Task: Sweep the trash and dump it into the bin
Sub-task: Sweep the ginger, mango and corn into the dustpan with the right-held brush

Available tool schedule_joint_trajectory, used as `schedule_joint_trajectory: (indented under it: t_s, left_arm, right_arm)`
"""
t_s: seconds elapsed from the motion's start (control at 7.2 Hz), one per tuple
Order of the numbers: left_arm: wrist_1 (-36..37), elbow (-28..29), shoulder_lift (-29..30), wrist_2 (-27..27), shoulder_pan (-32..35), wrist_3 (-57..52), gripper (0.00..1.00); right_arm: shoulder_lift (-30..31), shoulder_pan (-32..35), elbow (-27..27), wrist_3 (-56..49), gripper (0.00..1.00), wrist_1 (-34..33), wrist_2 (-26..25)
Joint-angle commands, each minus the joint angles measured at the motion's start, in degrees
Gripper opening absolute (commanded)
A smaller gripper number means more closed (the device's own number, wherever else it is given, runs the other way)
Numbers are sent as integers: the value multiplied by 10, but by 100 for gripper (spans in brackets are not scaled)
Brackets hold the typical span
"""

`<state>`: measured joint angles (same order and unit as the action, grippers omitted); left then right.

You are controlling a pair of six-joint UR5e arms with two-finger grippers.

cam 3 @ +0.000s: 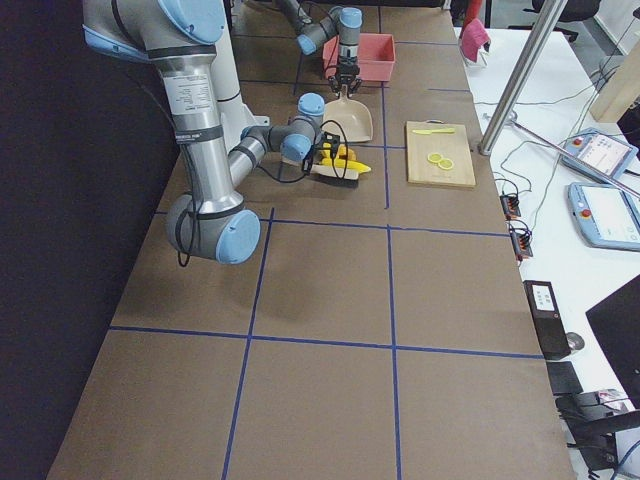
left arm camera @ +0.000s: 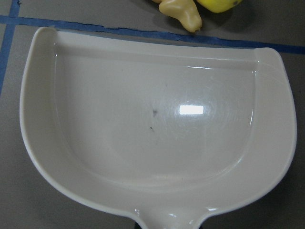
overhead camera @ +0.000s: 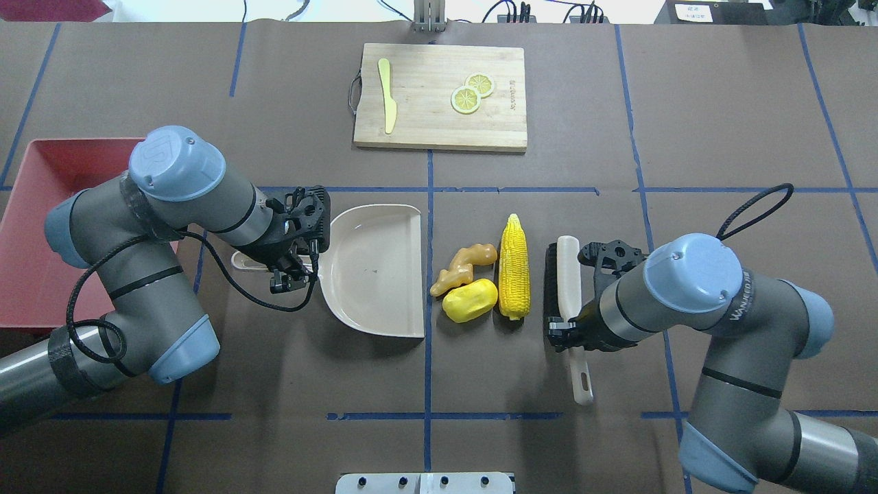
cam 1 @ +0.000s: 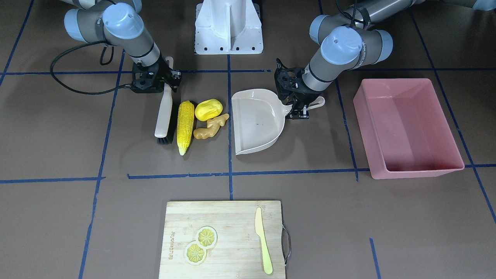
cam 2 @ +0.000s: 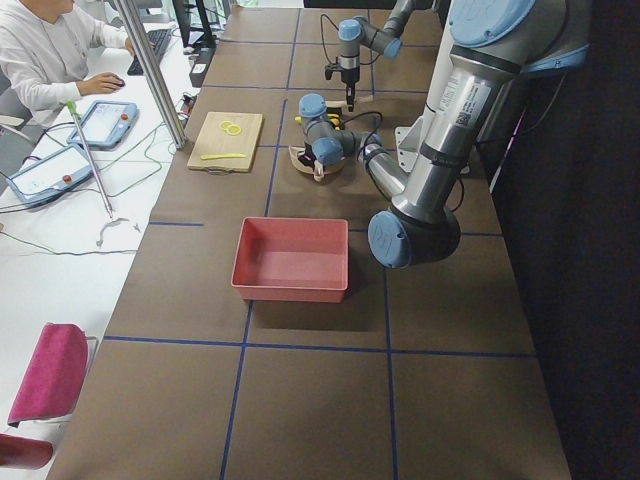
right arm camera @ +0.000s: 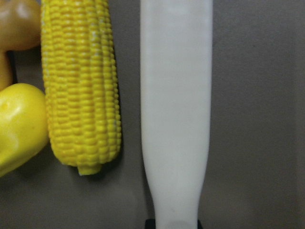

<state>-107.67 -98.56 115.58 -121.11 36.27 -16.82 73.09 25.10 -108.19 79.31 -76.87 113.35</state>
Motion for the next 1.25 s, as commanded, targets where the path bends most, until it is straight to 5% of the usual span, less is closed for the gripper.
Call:
schedule_joint_trajectory:
  t_s: [0.0,1.11]
  left_arm:
    - [0,0,0,0,-1,0,0]
    - [1,0,-1,1,-14,0,0]
  right_arm:
    - [-23,-5,11,1,0,-3,-2]
    - [-107,-18,75,-1,0,-4,-17]
